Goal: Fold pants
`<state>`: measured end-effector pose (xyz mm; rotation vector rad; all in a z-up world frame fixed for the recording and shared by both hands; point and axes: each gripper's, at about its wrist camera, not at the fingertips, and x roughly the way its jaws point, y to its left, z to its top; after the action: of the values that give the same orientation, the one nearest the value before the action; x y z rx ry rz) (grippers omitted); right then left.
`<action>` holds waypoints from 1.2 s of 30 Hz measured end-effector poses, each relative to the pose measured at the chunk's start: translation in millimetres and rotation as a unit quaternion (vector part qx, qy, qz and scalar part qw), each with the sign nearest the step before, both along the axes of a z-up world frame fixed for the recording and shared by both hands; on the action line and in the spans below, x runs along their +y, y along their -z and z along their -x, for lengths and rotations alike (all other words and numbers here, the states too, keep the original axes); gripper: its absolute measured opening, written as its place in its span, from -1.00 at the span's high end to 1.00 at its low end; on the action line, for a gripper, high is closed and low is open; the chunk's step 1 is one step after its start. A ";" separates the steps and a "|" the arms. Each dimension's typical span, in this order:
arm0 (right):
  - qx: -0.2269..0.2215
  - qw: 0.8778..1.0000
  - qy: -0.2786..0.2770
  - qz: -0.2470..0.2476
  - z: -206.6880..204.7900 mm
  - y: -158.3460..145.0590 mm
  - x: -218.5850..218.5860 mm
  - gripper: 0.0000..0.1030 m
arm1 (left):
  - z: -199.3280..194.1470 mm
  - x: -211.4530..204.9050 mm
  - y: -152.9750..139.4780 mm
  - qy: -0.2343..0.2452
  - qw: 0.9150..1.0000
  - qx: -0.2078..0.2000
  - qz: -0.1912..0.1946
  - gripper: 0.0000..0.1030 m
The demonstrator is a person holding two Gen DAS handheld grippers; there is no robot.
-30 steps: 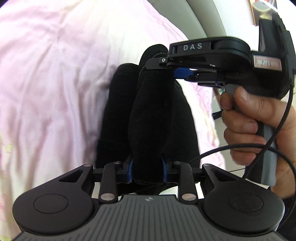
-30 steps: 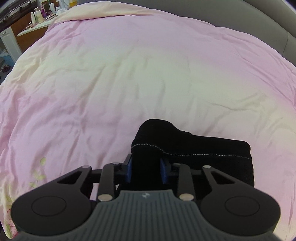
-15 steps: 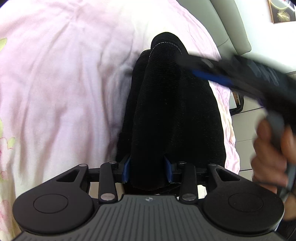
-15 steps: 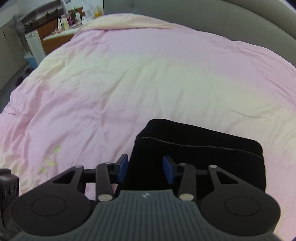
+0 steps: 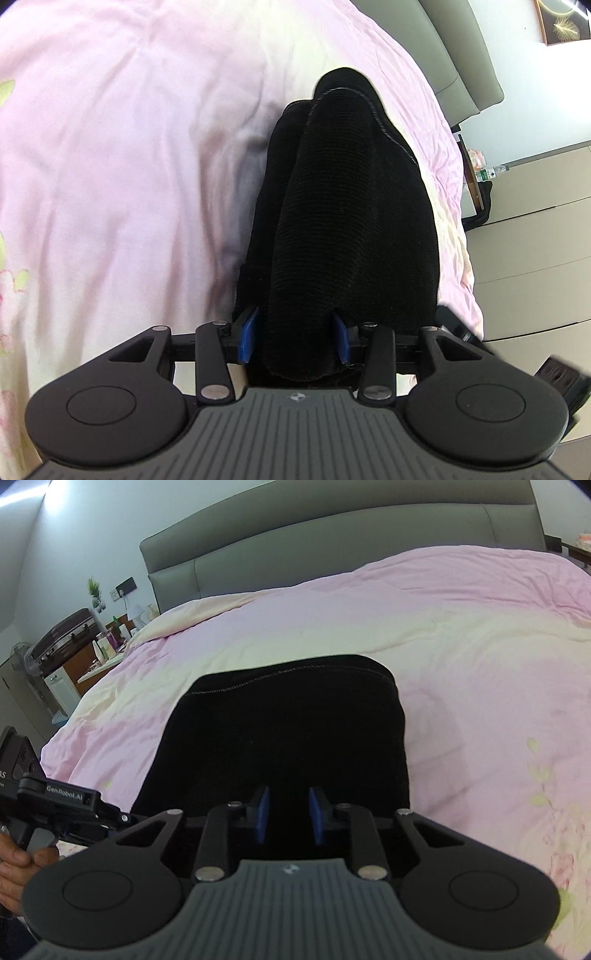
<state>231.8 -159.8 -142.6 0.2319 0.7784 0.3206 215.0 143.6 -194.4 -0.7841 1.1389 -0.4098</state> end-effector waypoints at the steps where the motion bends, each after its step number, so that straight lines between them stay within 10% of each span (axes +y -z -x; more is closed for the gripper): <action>1: 0.010 1.000 0.009 -0.012 4.7 4.9 -6.3 0.59 | 0.1 -1.3 -1.2 0.000 1.000 0.000 0.000 0.06; 15: 0.095 0.995 0.026 -0.015 13.4 9.0 -24.0 0.54 | -0.7 -6.7 -3.0 0.014 1.000 -0.014 -0.008 0.05; 19: 0.082 0.995 0.038 -0.053 18.7 -11.0 -40.8 0.15 | 2.1 -0.9 -22.9 0.017 0.998 -0.054 -0.011 -0.01; 22: 0.064 0.993 0.051 -0.085 21.9 -22.4 -56.4 0.11 | 1.5 7.6 -30.6 -0.005 0.997 -0.076 -0.013 -0.55; 36: 0.032 0.993 0.077 -0.088 -9.2 -26.9 -75.7 -0.44 | -35.0 7.3 4.8 -0.031 0.997 -0.053 0.040 -0.62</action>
<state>241.0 -235.5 -115.7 0.4686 0.7907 0.2361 250.0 150.9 -199.2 -0.8569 1.0019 -0.4421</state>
